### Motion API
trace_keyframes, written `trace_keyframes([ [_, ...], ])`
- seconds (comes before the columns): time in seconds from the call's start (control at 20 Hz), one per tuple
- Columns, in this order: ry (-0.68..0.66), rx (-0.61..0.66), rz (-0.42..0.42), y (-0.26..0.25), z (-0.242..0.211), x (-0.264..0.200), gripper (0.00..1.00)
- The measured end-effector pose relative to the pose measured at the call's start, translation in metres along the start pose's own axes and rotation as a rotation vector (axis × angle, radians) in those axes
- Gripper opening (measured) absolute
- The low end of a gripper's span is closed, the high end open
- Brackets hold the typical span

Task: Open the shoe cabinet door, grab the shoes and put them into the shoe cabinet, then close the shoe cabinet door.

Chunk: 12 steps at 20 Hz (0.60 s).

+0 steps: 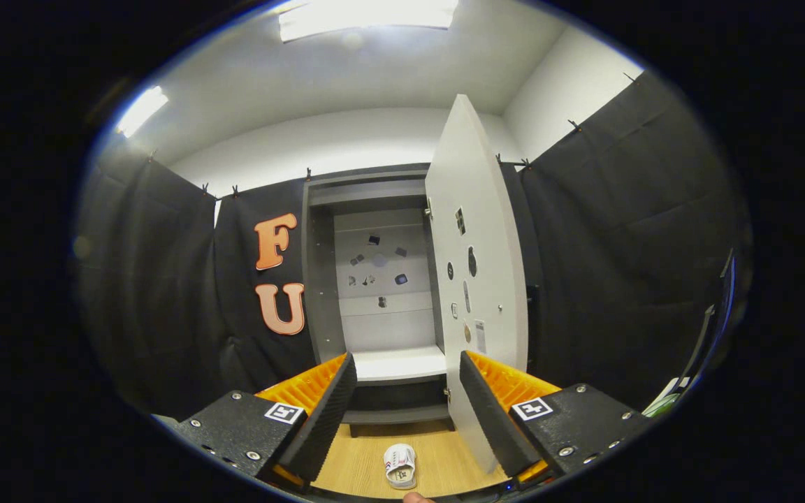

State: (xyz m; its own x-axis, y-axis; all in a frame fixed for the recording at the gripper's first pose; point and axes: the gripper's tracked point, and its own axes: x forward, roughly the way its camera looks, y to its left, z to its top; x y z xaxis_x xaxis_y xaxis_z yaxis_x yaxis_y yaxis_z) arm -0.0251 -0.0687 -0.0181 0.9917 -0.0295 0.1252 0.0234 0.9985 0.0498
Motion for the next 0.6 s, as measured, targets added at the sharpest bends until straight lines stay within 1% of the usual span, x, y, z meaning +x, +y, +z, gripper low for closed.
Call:
trace_keyframes([
  [0.15,0.020,-0.041,0.002,0.009,-0.005,0.005,0.93],
  [0.35,0.036,-0.070,0.020,0.039,-0.018,0.022,0.93],
  [0.6,0.127,-0.076,0.055,0.062,-0.071,0.047,0.93],
])
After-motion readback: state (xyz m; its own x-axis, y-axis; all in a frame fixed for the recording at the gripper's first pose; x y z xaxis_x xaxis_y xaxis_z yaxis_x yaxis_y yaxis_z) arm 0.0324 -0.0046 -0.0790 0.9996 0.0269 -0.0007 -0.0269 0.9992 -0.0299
